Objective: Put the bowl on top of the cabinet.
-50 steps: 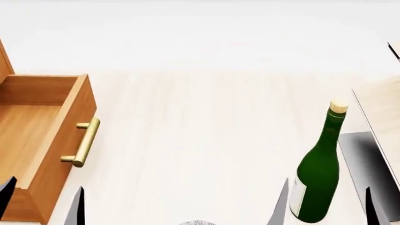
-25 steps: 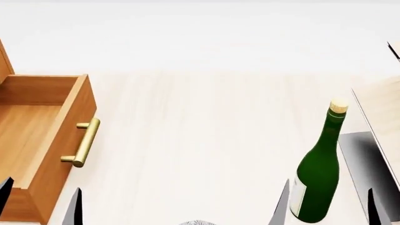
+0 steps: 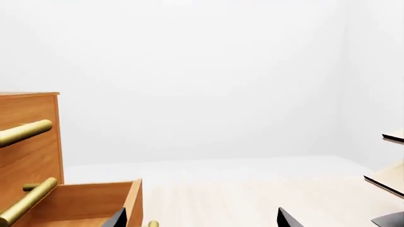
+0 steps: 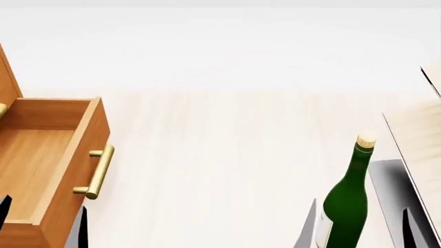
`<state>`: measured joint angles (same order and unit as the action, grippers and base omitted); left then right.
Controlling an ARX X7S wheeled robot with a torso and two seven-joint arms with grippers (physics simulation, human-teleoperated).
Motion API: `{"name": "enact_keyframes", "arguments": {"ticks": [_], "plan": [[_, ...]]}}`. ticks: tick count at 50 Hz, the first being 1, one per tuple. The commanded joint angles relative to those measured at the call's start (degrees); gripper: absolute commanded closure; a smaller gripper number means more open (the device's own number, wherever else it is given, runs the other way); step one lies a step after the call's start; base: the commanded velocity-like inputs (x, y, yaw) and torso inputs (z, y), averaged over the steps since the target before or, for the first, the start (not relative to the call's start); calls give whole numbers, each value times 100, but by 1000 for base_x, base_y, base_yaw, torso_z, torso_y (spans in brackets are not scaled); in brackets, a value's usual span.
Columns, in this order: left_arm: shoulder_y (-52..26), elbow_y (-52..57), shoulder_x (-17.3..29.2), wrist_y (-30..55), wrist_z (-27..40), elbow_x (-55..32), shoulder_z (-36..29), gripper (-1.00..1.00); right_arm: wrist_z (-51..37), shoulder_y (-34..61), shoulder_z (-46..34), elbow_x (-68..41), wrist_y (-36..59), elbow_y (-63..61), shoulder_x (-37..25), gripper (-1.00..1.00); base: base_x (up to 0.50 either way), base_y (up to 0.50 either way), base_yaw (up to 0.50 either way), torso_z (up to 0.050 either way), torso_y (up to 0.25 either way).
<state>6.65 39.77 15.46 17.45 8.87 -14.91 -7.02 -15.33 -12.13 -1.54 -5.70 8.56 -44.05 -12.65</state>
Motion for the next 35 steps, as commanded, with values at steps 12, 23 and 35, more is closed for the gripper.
{"name": "enact_keyframes", "arguments": {"ticks": [12, 23, 35], "plan": [[-88, 43, 0, 232, -75, -195, 146, -100, 115, -21, 125, -33, -5, -51, 12, -100, 0, 0, 0, 50, 13], [-654, 378, 260, 1181, -229, -901, 245, -100, 76, -3, 113, -65, -6, -34, -28, -100, 0, 0, 0, 14, 2], [-2200, 893, 784, 2705, -179, -1035, -270, -100, 47, -18, 99, -91, -39, -35, -81, -100, 0, 0, 0, 1, -141]]}}
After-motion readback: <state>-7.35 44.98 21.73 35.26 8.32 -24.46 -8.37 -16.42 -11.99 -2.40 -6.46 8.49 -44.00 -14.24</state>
